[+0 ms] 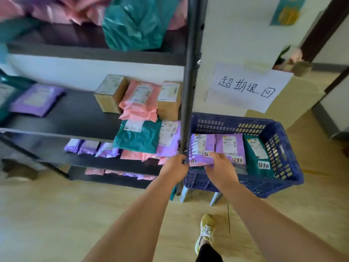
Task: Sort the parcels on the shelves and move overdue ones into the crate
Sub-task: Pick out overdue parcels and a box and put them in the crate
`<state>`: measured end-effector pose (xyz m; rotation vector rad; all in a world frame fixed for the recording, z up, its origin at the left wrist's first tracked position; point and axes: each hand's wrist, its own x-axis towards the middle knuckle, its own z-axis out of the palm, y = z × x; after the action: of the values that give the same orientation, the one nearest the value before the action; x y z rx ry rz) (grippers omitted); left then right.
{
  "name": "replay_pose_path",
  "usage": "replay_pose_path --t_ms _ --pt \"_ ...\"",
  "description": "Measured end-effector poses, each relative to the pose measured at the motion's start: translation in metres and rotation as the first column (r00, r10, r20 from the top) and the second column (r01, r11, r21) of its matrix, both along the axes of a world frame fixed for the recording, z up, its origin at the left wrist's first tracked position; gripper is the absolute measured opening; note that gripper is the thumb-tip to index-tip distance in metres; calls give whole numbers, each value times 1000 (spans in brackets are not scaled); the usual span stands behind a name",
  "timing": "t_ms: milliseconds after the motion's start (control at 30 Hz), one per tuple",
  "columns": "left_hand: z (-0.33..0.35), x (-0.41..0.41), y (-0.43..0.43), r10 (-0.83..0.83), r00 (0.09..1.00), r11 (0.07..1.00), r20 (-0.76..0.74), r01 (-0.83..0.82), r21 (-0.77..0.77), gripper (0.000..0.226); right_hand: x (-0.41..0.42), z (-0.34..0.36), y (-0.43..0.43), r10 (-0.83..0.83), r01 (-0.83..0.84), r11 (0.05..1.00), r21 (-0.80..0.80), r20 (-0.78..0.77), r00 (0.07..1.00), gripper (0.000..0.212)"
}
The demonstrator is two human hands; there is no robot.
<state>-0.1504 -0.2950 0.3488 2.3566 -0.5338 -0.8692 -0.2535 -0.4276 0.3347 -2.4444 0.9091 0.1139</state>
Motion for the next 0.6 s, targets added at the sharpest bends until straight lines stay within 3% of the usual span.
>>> replay_pose_path --t_ms 267,500,600 --pt "51 41 150 210 972 978 105 -207 -35 42 50 38 138 151 -154 988 15 126 980 48" --pt "66 93 245 370 916 929 157 -370 -31 41 122 64 222 316 -327 945 19 216 924 50" --pt "63 121 275 450 885 893 119 -448 -46 42 161 66 249 372 -385 923 12 231 899 48"
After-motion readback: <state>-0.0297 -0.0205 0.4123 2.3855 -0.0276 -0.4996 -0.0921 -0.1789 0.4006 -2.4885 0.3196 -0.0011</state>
